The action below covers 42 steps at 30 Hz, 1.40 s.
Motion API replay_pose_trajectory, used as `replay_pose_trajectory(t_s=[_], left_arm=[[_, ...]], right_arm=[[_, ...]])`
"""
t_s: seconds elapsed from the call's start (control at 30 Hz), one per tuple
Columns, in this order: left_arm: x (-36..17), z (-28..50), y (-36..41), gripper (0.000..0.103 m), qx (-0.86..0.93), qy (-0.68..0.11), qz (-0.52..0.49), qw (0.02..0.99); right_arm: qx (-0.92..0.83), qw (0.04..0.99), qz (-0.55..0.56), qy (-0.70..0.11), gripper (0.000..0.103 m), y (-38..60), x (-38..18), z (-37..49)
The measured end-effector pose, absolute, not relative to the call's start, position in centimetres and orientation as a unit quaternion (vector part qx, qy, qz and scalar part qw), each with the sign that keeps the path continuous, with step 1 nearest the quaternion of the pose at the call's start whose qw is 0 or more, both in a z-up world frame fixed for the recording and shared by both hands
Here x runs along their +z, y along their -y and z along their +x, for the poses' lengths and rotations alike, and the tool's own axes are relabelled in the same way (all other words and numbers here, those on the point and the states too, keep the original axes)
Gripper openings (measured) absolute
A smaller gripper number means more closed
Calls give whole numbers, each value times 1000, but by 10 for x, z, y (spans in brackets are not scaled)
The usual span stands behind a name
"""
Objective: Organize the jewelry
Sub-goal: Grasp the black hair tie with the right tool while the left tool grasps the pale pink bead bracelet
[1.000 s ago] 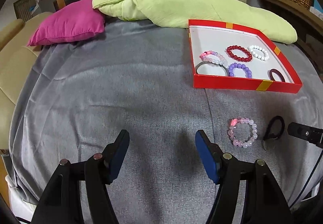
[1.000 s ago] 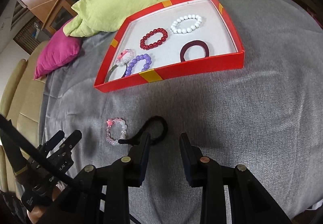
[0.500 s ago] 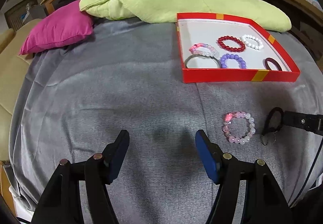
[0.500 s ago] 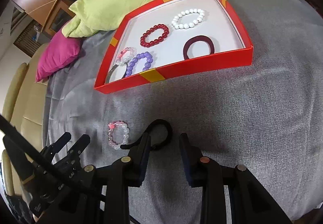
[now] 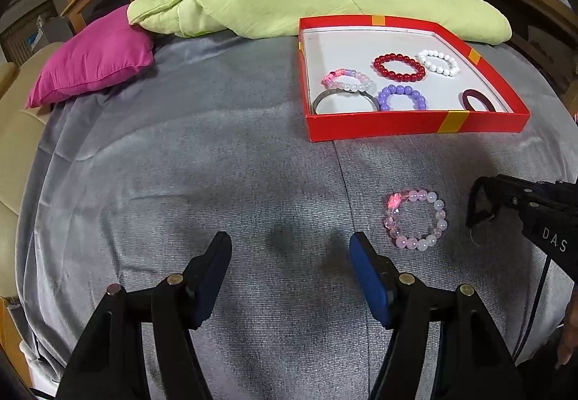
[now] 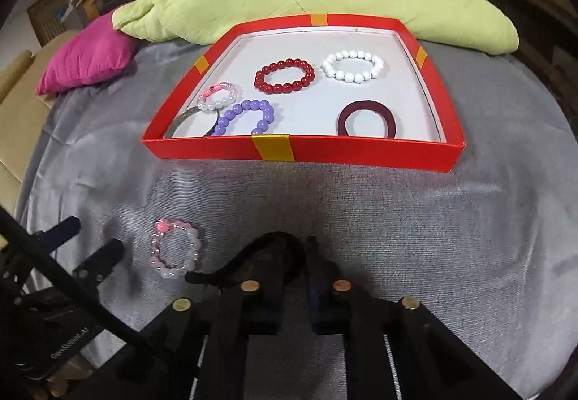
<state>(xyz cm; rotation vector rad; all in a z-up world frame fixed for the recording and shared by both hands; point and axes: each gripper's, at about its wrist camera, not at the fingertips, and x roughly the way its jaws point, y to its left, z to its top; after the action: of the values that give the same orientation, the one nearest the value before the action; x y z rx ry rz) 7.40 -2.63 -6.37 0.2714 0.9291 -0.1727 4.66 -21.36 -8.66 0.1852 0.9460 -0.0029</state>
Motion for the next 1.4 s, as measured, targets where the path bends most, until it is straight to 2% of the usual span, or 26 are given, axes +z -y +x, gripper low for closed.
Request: replay_pose_trajectory(t_s=[0.8, 1.4], left_arm=[[-65, 74, 42, 69, -99, -445, 146, 878], [-65, 84, 43, 68, -173, -454, 90, 869]], right_arm=[[-21, 883, 120, -454, 8, 255, -85, 39], [-9, 879, 128, -459, 8, 260, -87, 35]])
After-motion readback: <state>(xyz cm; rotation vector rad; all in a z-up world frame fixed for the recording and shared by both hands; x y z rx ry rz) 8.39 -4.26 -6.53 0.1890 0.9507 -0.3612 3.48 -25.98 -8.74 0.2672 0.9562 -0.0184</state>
